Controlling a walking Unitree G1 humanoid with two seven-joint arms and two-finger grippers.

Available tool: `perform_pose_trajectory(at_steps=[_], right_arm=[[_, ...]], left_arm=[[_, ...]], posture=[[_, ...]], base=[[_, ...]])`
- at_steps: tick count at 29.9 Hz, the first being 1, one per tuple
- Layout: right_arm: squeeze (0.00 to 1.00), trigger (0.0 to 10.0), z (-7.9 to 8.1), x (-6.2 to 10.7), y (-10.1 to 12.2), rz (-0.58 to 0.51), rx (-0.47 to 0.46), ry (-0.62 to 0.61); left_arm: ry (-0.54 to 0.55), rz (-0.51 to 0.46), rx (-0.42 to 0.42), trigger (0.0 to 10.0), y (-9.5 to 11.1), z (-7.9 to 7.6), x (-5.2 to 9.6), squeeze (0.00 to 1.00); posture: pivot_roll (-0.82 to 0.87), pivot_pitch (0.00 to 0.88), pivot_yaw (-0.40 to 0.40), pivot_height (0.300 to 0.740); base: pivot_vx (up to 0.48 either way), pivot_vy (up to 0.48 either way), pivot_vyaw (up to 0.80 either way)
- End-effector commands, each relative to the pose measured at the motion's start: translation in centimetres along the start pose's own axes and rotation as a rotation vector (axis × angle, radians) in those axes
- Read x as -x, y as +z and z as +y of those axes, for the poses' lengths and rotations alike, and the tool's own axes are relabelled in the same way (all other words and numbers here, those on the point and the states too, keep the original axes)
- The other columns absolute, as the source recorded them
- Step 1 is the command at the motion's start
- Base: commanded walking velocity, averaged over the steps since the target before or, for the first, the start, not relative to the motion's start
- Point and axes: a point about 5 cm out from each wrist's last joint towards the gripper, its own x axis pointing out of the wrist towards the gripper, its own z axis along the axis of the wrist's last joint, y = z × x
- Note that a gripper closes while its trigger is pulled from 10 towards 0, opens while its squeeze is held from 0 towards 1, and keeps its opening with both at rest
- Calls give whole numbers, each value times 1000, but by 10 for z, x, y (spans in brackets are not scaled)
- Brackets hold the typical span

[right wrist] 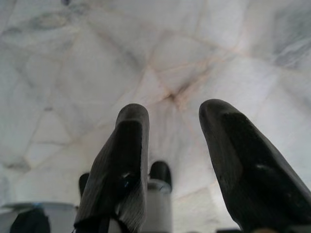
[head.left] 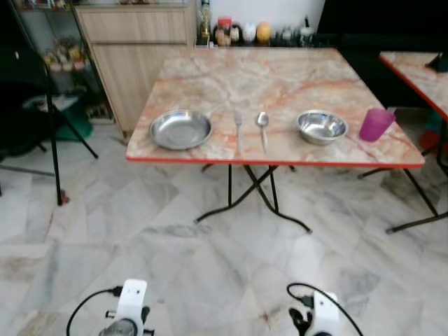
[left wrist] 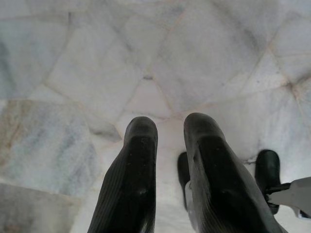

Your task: Setting the table

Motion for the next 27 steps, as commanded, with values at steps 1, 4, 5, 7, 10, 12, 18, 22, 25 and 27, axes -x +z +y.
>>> perform_pose_trajectory(at_steps=[1,4,5,7,10,12,18,22,25,27], right_arm=[[0,10000,5,-1,0,-4,-14,9],[0,10000,5,-1,2,-8,13,12],[0,10000,5,-1,2,-8,17,13],[0,10000,5,-1,2,-10,21,12],[0,10000,4,-1,3,-11,41,12],[0,10000,4,-1,3,-11,21,10],[0,10000,4,-1,2,-10,3,6],[0,10000,5,-1,2,-10,-4,3],[0,10000,5,-1,2,-11,-10,2],[0,10000,5,-1,2,-11,-13,2]], left_arm=[[13,18,15,10000,-5,6,1,0],[18,19,23,10000,-6,7,2,0],[18,19,25,10000,-6,7,2,0],[21,19,26,10000,-6,7,2,0],[22,20,22,10000,-6,8,2,0],[23,20,23,10000,-6,8,2,0],[18,20,9,10000,-5,8,1,0],[15,21,4,10000,-5,8,1,0],[13,21,1,10000,-5,8,1,0],[13,21,0,10000,-5,9,2,0]], posture=[[55,0,-37,740],[56,0,-39,740],[56,0,-39,740],[56,0,-40,740],[53,0,-40,740],[53,0,-40,740],[51,0,-38,740],[49,0,-35,740],[49,0,-35,740],[53,0,-37,740]], base=[[0,0,0],[0,0,0],[0,0,0],[120,0,0],[252,0,800],[259,0,800],[264,0,0],[274,0,0],[274,0,0],[274,0,0]])
